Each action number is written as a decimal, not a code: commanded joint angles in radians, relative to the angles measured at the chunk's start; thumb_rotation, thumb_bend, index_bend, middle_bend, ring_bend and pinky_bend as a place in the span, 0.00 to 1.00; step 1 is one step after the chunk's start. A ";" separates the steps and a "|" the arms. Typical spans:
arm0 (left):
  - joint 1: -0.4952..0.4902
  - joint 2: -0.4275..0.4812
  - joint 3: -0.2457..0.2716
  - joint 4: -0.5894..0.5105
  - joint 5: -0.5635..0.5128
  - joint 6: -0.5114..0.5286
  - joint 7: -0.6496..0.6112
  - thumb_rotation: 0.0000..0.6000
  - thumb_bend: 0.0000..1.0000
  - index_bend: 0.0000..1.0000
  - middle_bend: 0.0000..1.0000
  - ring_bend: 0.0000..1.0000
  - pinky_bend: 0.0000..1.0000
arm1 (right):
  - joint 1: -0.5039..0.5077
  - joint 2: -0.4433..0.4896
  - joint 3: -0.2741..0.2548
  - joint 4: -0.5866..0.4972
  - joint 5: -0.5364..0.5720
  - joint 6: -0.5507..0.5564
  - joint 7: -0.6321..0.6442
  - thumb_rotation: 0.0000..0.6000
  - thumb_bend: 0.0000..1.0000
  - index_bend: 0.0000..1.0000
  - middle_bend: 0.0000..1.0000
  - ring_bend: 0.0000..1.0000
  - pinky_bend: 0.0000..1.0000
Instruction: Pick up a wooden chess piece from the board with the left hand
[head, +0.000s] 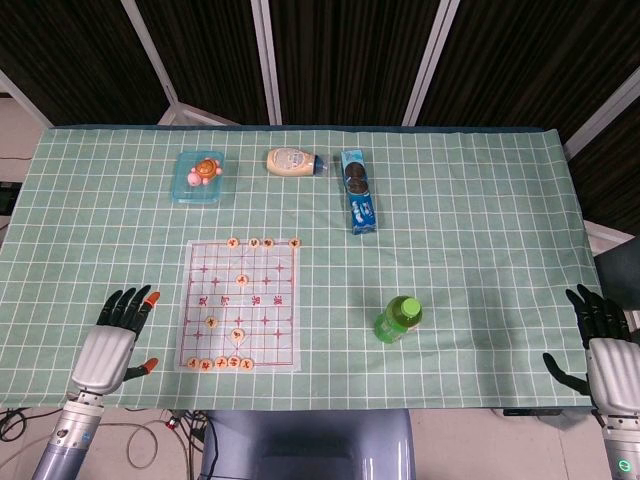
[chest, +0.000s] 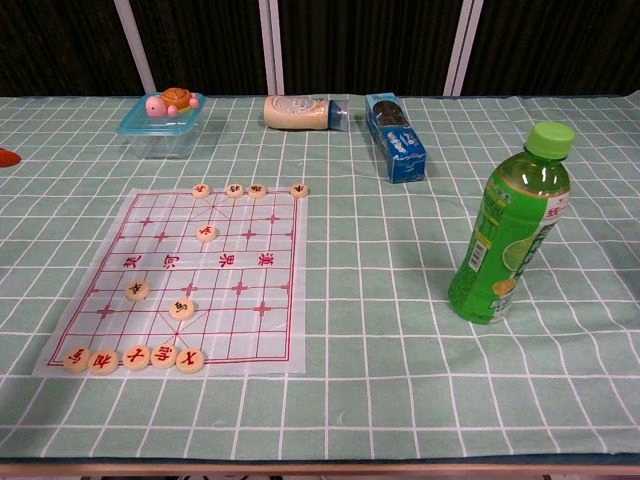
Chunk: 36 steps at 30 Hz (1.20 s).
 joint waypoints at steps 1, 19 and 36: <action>0.000 0.000 0.000 0.000 -0.001 -0.001 0.001 1.00 0.04 0.00 0.00 0.00 0.06 | 0.000 0.001 0.000 -0.001 0.001 -0.002 -0.001 1.00 0.30 0.00 0.00 0.00 0.00; -0.003 0.009 0.001 -0.015 -0.015 -0.022 0.009 1.00 0.04 0.00 0.00 0.00 0.06 | 0.003 0.005 -0.005 -0.022 0.018 -0.024 -0.025 1.00 0.30 0.00 0.00 0.00 0.00; -0.052 -0.012 -0.009 -0.097 0.000 -0.084 0.171 1.00 0.11 0.18 0.78 0.73 0.82 | 0.002 0.019 -0.008 -0.039 0.029 -0.038 -0.012 1.00 0.30 0.00 0.00 0.00 0.00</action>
